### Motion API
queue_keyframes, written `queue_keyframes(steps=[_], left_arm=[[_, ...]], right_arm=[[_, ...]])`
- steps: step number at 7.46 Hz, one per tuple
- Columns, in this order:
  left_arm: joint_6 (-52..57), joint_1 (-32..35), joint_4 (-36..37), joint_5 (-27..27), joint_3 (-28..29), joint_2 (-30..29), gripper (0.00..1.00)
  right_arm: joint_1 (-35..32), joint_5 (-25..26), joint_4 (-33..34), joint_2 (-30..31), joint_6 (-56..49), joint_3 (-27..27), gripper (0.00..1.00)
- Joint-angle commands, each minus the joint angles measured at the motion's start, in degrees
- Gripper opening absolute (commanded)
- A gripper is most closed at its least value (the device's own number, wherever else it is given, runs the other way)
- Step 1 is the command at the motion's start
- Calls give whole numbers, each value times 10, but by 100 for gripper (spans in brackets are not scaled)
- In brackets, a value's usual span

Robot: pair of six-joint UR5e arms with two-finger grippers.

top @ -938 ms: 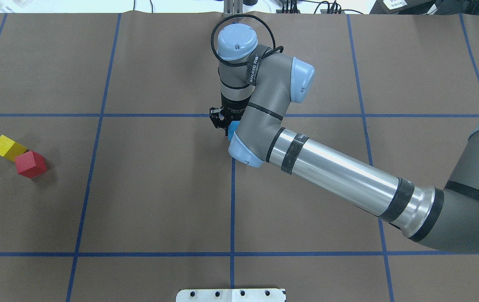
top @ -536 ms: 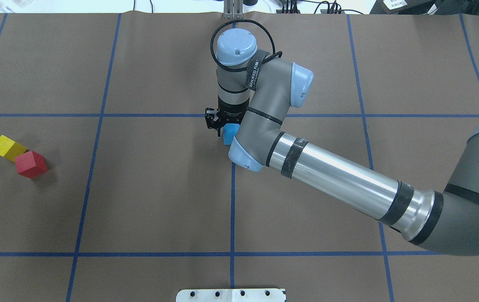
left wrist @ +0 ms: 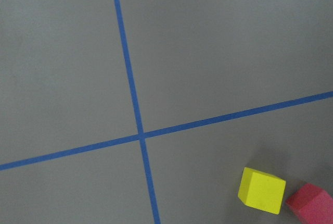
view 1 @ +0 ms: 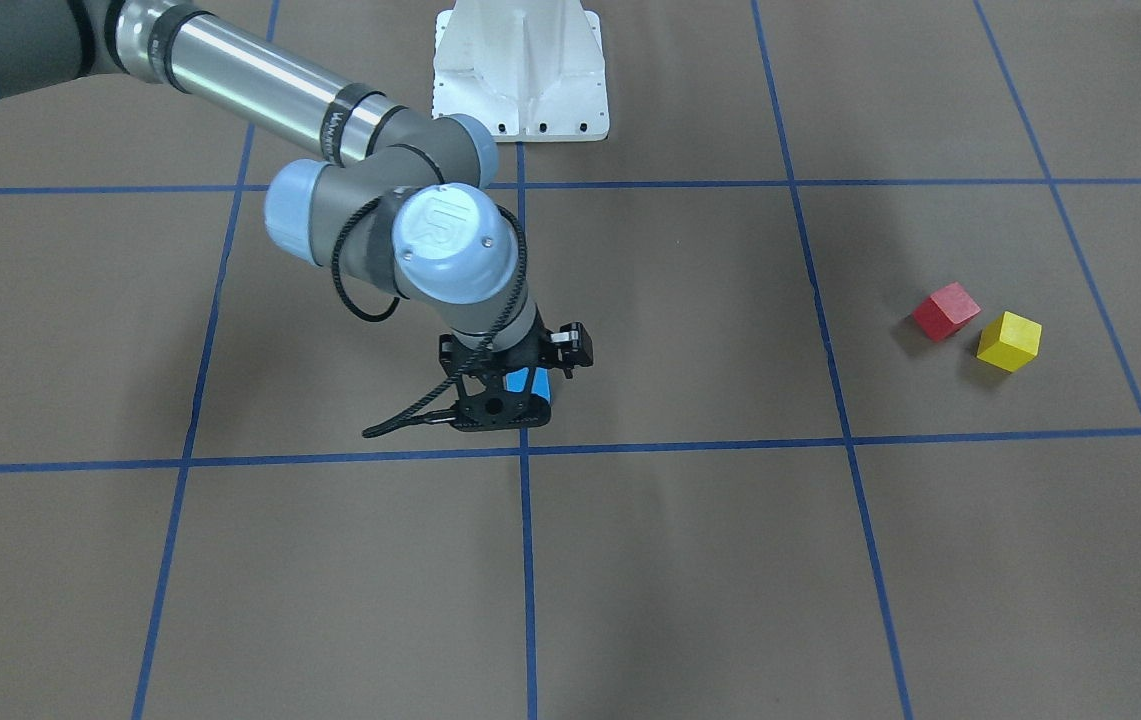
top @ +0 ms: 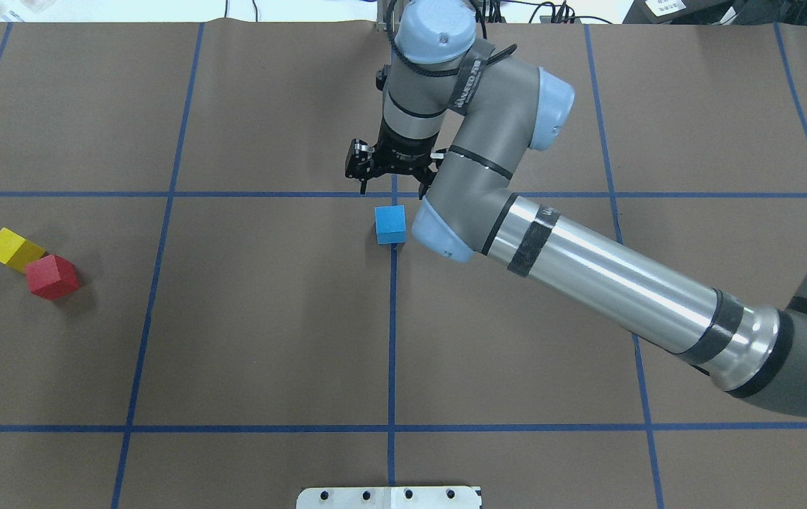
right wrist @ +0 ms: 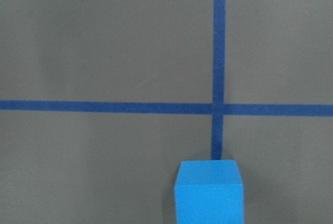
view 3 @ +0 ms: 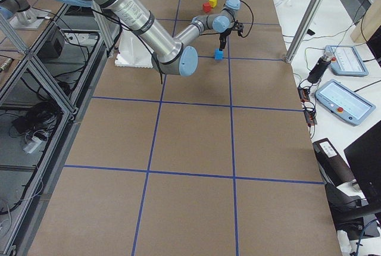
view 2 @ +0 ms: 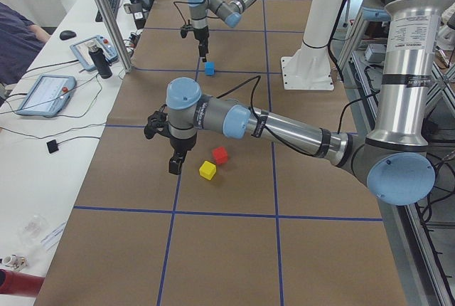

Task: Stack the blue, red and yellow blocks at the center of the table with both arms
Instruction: 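Open the right gripper and lift it away from the blue cube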

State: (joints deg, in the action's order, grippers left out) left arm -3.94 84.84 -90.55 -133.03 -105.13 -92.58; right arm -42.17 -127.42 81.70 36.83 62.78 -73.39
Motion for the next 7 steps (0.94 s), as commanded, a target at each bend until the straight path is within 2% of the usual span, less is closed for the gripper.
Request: queue_keyframes(steps=[1, 2, 3, 4, 5, 7], left_arm=[[-137, -49, 4, -13, -6, -41, 100], [-151, -103, 4, -16, -6, -58, 100], [-250, -140, 0, -13, -20, -62, 100], [-335, -164, -41, -8, -25, -57, 100], [-470, -180, -66, 16, -26, -39, 100], [-616, -289, -209, 136, -15, 33, 100]], right_arm=[[-79, -42, 8, 89, -75, -80, 99], [-98, -18, 7, 118, -112, -83, 99], [-112, -6, 5, 144, -135, -82, 99], [-121, -6, 4, 149, -139, -82, 99], [-121, -5, 4, 150, -139, -82, 99], [-121, -4, 3, 153, -139, -83, 99]])
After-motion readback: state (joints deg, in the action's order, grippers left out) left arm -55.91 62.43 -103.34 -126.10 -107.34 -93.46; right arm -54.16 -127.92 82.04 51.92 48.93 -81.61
